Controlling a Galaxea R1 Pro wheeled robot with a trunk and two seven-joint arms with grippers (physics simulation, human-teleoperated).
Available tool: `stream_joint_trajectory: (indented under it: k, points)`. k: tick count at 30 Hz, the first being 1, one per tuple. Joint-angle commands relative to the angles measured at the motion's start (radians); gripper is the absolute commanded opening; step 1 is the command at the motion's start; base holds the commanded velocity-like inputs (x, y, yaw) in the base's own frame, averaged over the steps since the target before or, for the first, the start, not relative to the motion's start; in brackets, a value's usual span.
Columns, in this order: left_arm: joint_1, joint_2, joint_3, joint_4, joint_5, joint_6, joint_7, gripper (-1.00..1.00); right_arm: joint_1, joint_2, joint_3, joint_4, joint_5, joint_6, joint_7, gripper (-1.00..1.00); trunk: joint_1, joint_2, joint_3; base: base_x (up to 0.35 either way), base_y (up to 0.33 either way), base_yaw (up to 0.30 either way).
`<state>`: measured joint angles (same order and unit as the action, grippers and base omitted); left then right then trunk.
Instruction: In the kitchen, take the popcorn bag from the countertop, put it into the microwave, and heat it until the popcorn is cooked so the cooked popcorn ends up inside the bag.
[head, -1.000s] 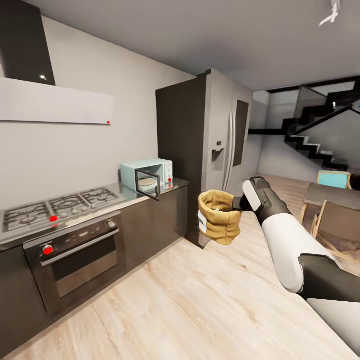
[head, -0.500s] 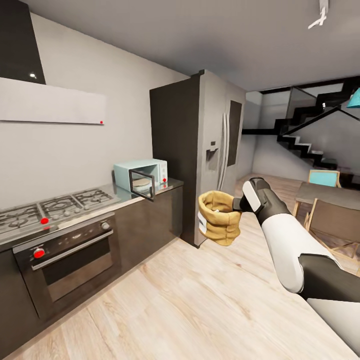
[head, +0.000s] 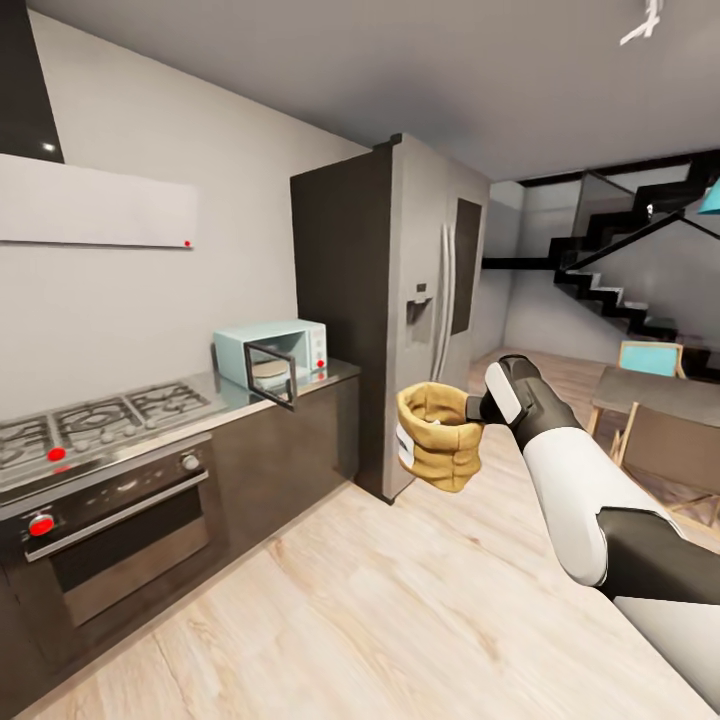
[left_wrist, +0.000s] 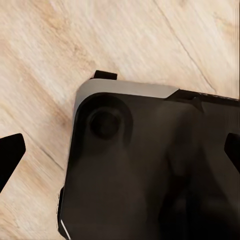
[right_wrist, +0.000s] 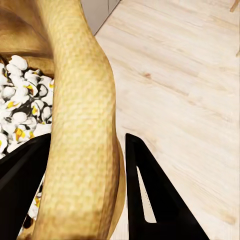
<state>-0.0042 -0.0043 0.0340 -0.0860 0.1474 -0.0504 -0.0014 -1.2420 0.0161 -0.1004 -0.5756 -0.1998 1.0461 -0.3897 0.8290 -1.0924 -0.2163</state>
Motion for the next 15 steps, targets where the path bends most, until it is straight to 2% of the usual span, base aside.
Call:
stream_joint_trajectory:
  k: [1, 10, 15]
  points:
    - [0.0, 0.0, 0.003, 0.0, 0.006, -0.002, 0.0, 1.0, 0.0, 0.001, -0.004, -0.001, -0.01, 0.001, -0.011, -1.0, 0.001, -0.001, -0.001, 0.289, -0.167, 0.0]
    - [0.0, 0.0, 0.003, 0.0, 0.006, 0.0, 0.0, 1.0, -0.001, 0.001, -0.002, -0.001, -0.011, 0.001, -0.011, -1.0, 0.001, -0.001, -0.001, 0.292, -0.142, 0.0]
    - [0.0, 0.001, 0.003, 0.001, 0.008, 0.0, 0.0, 1.0, -0.001, 0.001, -0.002, -0.001, -0.01, 0.001, -0.011, -1.0, 0.001, -0.001, -0.001, 0.306, -0.074, 0.0]
